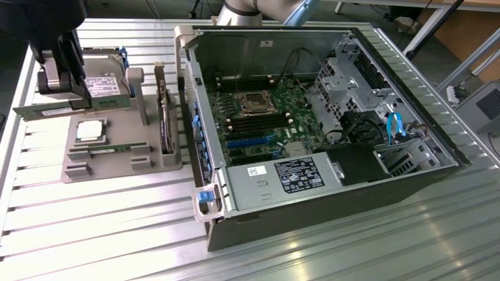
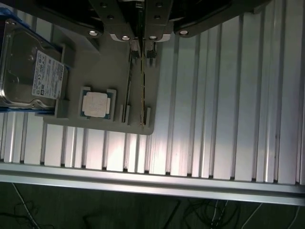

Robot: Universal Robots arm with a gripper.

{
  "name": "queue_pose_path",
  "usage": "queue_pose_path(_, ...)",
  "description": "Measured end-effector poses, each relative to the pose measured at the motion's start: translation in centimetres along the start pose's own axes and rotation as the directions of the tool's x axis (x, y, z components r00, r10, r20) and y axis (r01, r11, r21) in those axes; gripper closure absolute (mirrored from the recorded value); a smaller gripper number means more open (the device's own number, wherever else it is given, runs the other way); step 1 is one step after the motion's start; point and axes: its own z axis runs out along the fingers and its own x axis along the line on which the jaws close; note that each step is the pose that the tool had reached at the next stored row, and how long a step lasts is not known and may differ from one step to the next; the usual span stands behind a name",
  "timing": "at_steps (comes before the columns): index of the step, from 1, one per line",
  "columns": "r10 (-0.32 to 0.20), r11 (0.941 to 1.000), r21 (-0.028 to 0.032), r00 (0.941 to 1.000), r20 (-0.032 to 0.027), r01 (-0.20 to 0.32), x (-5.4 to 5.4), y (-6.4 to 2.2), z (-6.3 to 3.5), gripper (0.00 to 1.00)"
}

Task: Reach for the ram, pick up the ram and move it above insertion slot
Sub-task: 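Pick up the ram and move it above insertion slot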

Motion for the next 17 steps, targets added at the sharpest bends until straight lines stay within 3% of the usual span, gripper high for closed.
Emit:
queue_pose_path(9,0.0,1.0,0.0,1.0,-0.0001,0.0,0.0,0.08,-1.83,0.86)
queue_pose_path(14,0.0,1.0,0.0,1.0,0.0,0.0,0.0,0.1,-2.36,0.86)
queue_pose_path(15,0.0,1.0,-0.0001,1.0,-0.0001,0.0,-0.1,0.13,-3.15,0.86)
queue_pose_path(17,0.0,1.0,0.0,1.0,-0.0001,0.0,-0.1,0.15,-3.52,0.86)
